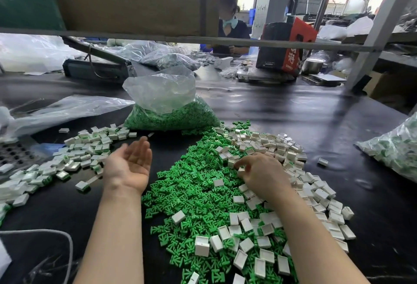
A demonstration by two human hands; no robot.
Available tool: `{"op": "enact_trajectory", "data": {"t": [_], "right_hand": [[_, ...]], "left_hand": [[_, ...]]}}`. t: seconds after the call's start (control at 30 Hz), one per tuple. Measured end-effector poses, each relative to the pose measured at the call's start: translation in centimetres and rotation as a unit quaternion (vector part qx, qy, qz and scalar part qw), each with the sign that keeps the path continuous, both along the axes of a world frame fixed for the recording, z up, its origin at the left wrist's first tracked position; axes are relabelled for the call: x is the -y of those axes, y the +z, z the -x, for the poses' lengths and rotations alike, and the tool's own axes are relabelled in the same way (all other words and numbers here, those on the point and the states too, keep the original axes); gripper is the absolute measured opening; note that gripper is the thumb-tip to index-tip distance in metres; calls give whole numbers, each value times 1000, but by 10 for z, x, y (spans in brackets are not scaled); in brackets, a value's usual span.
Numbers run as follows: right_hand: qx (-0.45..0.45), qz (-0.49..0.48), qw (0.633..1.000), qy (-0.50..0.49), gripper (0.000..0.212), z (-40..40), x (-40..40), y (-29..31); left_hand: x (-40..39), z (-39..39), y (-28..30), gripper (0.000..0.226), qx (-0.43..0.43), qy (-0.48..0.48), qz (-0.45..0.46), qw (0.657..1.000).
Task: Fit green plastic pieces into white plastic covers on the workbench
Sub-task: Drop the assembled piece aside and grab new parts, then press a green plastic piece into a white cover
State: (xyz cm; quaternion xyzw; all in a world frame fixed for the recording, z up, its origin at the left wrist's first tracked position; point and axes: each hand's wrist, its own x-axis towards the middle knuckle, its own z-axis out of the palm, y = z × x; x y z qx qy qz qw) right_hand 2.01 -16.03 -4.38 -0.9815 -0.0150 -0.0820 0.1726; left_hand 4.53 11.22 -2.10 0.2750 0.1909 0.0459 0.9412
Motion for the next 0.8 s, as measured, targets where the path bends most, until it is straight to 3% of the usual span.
{"op": "enact_trajectory", "data": {"t": [0.13,0.33,0.4,0.43,0.5,0.57,0.73,0.8], "right_hand": [[27,16,999,-13,17,-1,1,-1],[75,23,995,-59,9,-1,-3,-3],[80,-70,993,-59,8,-1,-3,-2],[72,-165,982,-55,8,0,-4,0],[38,-394,918,-35,8,3,-8,8],[-3,-538,843,-16,12,6,-14,14],[-58,-633,771,31,19,6,-25,16],[-56,-625,778,41,15,6,-26,16]], "left_hand": [[32,4,3,21,4,-99,-199,975],[65,11,-2,15,76,-192,-408,890],[71,13,-3,13,96,-217,-450,861],[73,14,-4,13,107,-229,-467,847],[78,16,-5,19,132,-253,-488,825],[83,18,-5,26,160,-266,-487,816],[88,20,-2,24,216,-257,-463,820],[88,20,-2,19,225,-249,-459,823]]}}
